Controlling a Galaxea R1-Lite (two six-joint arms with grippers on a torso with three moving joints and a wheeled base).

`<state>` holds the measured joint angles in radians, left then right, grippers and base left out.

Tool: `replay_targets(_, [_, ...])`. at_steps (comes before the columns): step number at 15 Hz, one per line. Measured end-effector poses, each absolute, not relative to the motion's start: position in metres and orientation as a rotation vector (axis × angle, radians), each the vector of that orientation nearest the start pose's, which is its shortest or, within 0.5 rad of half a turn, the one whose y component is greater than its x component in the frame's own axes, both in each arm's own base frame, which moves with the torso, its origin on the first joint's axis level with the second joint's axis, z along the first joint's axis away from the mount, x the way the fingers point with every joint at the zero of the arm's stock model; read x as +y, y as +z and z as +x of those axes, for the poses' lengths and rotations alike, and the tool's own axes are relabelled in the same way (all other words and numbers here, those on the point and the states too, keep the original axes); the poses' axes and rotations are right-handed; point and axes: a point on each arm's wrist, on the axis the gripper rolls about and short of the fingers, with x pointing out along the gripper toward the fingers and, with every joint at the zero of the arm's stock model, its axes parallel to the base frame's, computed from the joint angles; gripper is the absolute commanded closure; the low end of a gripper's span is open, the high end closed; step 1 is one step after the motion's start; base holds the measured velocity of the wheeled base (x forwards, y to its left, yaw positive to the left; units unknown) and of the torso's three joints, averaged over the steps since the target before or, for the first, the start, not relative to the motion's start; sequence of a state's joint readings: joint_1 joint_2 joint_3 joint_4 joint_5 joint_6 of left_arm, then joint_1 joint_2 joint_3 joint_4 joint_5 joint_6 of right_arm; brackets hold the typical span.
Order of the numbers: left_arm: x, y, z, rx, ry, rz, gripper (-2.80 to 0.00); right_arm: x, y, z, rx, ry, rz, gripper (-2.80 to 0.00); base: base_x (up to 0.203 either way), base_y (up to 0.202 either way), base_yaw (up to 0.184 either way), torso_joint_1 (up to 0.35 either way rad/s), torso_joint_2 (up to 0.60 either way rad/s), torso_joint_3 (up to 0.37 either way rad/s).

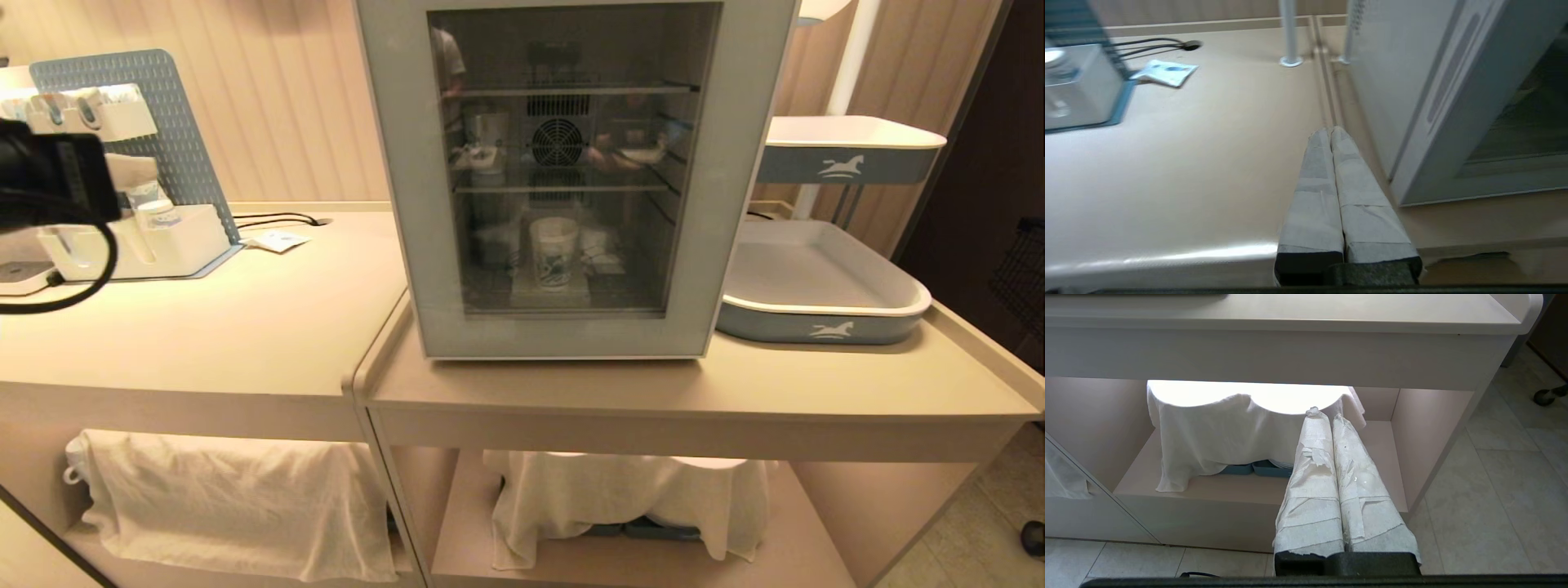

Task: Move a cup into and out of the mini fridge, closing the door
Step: Open the freezer door

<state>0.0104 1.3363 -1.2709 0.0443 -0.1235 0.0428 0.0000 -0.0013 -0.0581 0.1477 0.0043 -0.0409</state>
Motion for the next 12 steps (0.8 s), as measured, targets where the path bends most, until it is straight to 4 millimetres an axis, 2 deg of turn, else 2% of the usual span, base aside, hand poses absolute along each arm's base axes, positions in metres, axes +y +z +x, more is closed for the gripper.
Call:
replay_targets(2, [-0.003,0.338,0.239,0.114,-0.234,-0.013,0.00,0.000,0.076,-0.028,0.088,0.006,-0.040,0.00,0.000,0.000,0.000,0.000,0.00,0.000])
replay_targets(6, [-0.008,0.330,0.271,0.138,-0.502,-0.092,0.00,0.000,0.076,-0.028,0.088,0.006,-0.041,0.00,0.000,0.000,0.000,0.000,0.00,0.000])
replay_targets(12, [0.000,0.310,0.298,0.196,-0.483,-0.100,0.00,0.000,0.076,-0.028,0.088,0.006,-0.041,0.00,0.000,0.000,0.000,0.000,0.00,0.000])
